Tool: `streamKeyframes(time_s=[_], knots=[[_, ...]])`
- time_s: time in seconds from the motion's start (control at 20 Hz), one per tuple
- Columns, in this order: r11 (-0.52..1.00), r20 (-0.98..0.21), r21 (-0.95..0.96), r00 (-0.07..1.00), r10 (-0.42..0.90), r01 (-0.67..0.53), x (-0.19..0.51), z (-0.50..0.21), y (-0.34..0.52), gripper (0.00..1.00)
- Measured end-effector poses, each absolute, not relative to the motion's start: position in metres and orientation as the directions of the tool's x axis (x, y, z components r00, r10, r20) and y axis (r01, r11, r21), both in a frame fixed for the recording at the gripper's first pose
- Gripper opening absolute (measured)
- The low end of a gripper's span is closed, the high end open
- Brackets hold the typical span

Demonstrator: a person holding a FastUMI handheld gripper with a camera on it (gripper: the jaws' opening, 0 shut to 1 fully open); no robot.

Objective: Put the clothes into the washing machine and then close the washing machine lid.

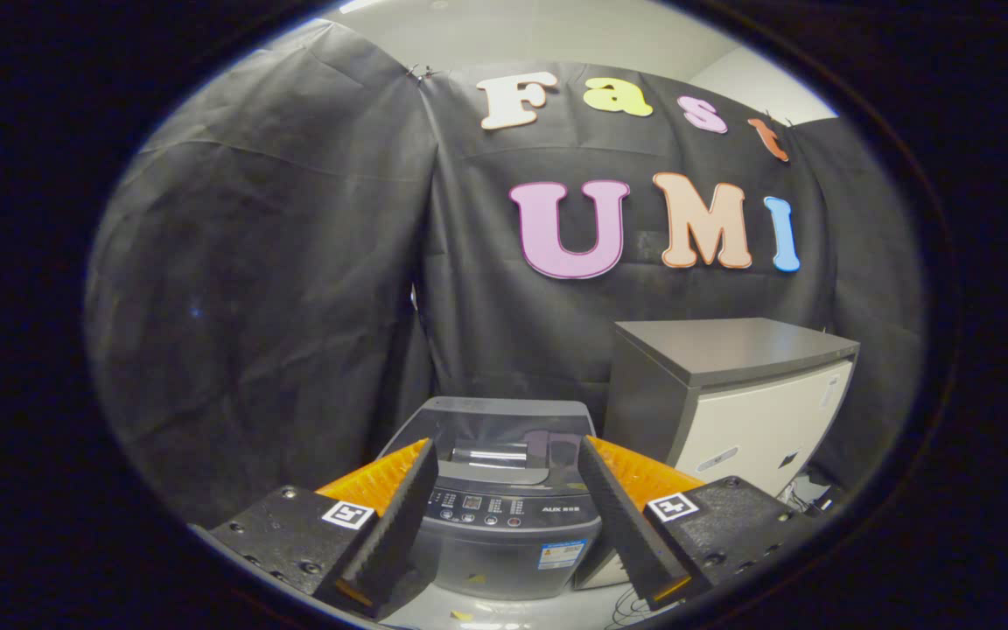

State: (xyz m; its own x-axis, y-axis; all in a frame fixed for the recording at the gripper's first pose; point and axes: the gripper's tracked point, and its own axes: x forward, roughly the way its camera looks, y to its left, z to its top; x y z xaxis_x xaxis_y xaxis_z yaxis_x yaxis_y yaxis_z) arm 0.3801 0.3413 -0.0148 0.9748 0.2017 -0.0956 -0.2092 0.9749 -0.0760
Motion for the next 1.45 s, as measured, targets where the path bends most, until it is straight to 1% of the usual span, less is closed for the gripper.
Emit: streamKeyframes(time_s=[0.2, 0.35, 0.5, 0.7, 0.9, 0.95, 1.05, 1.2, 1.3, 1.45], knots=[[0.971, -0.056, -0.076, 0.973, 0.223, -0.227, 0.374, -0.006, 0.334, 0.97], [0.976, -0.03, -0.096, 0.981, 0.192, -0.194, 0.37, -0.001, 0.313, 0.97], [0.98, 0.02, -0.099, 0.985, 0.173, -0.17, 0.368, 0.007, 0.301, 0.97], [0.977, 0.041, -0.108, 0.981, 0.188, -0.182, 0.364, 0.01, 0.293, 0.97], [0.972, 0.038, -0.112, 0.976, 0.212, -0.207, 0.361, 0.009, 0.286, 0.97], [0.974, 0.039, -0.107, 0.978, 0.205, -0.2, 0.362, 0.009, 0.282, 0.97], [0.984, 0.037, -0.095, 0.987, 0.154, -0.15, 0.364, 0.006, 0.269, 0.97], [0.986, 0.044, -0.096, 0.989, 0.143, -0.139, 0.36, 0.007, 0.262, 0.97], [0.983, 0.046, -0.105, 0.987, 0.155, -0.149, 0.362, 0.006, 0.261, 0.97], [0.974, 0.023, -0.096, 0.977, 0.21, -0.207, 0.363, 0.001, 0.268, 0.97]])
